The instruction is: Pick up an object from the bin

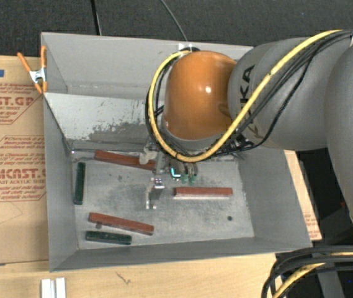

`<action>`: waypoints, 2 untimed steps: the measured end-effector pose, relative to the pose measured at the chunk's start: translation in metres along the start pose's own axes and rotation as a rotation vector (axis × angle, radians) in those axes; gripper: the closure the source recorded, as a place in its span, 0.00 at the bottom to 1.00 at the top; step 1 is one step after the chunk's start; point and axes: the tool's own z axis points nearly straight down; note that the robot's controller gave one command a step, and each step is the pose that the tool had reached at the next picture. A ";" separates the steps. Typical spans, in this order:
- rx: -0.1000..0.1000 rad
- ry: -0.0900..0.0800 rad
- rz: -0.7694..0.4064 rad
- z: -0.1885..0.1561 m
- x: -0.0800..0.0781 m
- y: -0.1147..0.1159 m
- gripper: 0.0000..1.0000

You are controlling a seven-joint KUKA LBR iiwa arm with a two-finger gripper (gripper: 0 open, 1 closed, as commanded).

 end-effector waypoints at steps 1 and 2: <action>-0.001 -0.007 0.001 -0.004 -0.002 -0.001 0.00; -0.001 -0.013 -0.077 0.027 0.013 -0.003 0.00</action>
Offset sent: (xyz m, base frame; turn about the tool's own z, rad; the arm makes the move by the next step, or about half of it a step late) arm -0.0498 -0.0103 -0.0985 -0.2397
